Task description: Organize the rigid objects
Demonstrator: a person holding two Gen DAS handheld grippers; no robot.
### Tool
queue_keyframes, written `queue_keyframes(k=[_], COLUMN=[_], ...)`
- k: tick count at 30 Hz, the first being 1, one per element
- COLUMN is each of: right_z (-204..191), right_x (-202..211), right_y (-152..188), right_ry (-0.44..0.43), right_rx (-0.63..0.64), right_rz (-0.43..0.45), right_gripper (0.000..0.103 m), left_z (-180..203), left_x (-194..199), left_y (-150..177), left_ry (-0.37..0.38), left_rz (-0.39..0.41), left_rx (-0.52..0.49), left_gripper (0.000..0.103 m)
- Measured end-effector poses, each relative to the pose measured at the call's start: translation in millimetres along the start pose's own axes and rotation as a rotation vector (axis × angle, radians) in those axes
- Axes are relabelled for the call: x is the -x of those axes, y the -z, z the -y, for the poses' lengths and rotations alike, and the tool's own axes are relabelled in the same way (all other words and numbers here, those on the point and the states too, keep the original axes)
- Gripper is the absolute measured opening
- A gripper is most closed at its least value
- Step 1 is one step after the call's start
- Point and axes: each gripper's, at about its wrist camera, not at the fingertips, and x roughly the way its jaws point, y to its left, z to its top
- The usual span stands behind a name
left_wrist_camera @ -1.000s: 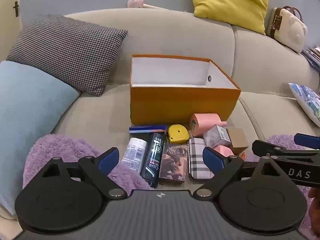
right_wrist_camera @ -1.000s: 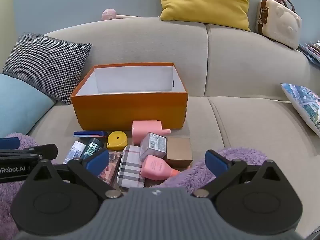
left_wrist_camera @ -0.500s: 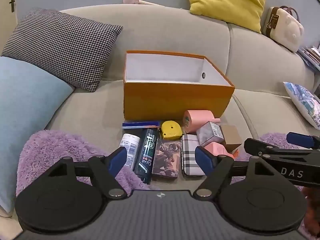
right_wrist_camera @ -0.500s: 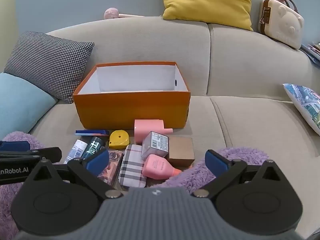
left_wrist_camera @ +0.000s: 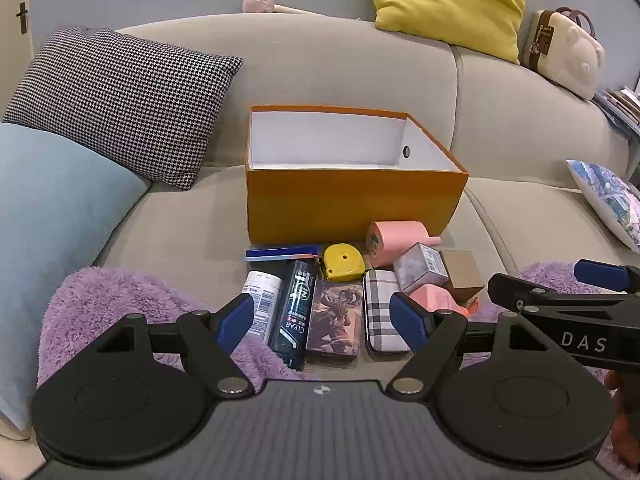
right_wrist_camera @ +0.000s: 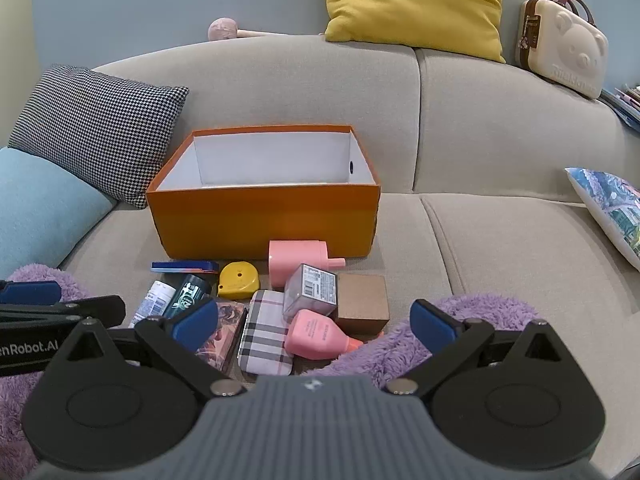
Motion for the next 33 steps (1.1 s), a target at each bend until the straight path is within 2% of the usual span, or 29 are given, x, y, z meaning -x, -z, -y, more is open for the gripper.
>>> queue_keyframes(k=[33], right_z=[-0.4], right_x=[-2.3], right_y=[-3.2], right_ry=[0.002], right_rx=[0.008], right_rz=[-0.016], right_gripper=[0.102], left_z=[0.9], left_x=[-2.3], left_y=[-2.9], left_ry=[-0.003], left_rz=[-0.016], left_rx=[-0.008], left_gripper=[0.090])
